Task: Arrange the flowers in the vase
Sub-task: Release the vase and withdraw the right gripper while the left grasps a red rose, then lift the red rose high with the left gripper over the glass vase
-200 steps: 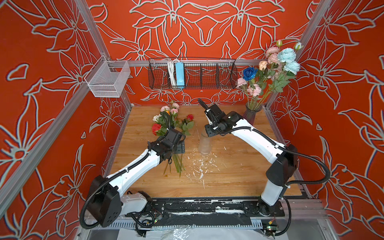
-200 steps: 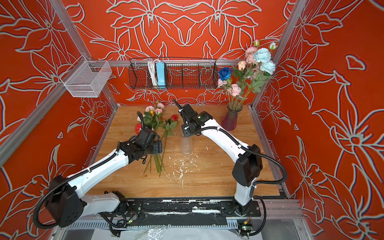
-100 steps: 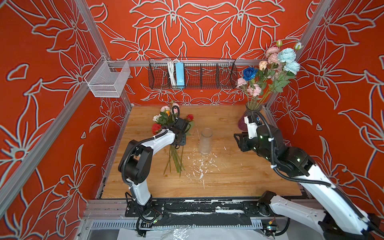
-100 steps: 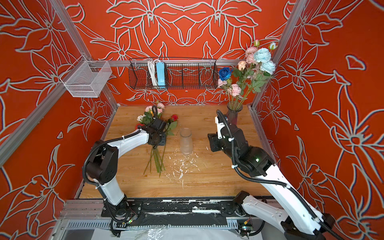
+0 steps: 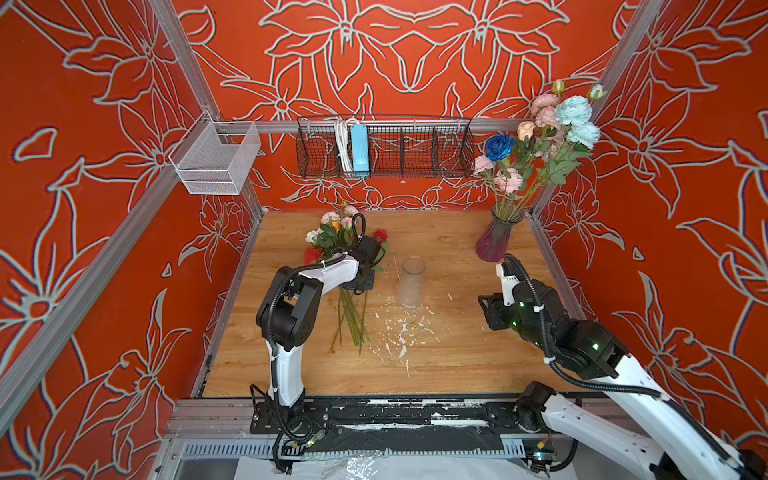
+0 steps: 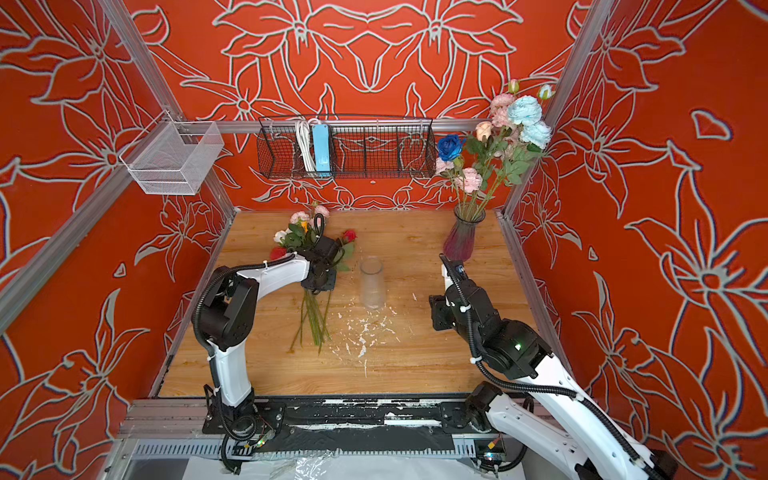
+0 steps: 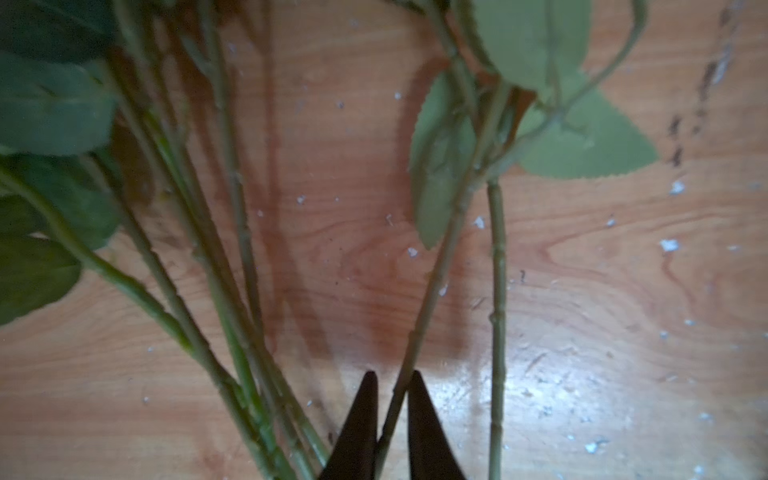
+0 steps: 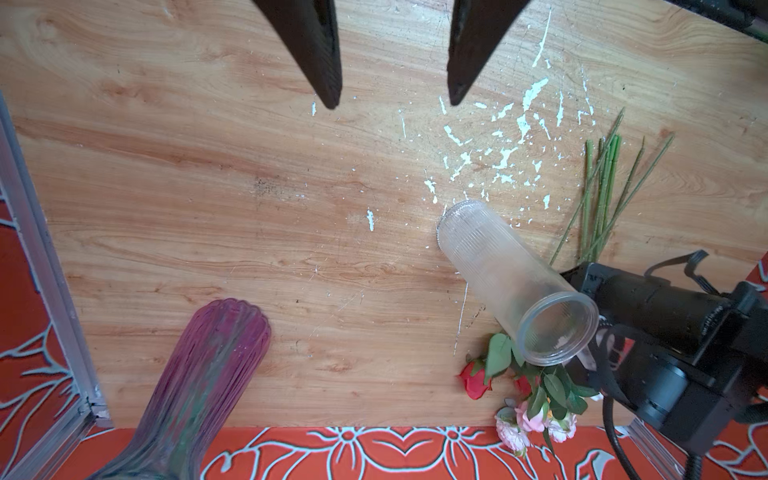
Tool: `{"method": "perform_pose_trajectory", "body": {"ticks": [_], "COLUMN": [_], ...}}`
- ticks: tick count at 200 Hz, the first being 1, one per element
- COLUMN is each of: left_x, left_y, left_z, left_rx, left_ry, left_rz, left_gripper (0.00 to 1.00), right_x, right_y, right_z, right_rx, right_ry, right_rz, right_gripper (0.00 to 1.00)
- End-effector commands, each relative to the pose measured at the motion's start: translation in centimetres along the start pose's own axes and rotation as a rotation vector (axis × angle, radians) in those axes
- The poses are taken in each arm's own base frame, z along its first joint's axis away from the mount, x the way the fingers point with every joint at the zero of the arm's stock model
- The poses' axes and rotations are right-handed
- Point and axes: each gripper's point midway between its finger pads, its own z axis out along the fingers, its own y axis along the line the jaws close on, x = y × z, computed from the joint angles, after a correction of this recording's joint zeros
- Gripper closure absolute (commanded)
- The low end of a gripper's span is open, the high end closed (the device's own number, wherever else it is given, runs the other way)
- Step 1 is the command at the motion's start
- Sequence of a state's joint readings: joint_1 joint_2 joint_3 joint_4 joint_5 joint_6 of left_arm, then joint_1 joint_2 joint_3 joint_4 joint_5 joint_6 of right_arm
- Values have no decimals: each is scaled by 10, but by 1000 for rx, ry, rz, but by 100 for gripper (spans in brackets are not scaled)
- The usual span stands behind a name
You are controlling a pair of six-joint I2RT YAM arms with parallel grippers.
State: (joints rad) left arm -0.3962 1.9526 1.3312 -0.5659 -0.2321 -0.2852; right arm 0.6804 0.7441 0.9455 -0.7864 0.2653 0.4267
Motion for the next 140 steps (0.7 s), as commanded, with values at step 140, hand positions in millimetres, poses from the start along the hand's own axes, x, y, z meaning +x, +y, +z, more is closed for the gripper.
{"method": "perform_pose_trajectory", "body": {"ticks": [140], "left_x": [-4], "left_y": [-6], "left_z": [-190], "left_rx": [419], "left_ry": [-306], "left_rz": [-135], "left_gripper": [100], "right_x": [1], "right_y": [19], "right_z": [18], "right_rx": [-115], "right_ry": [-78], "right_rz": [96], "right_gripper": [57]}}
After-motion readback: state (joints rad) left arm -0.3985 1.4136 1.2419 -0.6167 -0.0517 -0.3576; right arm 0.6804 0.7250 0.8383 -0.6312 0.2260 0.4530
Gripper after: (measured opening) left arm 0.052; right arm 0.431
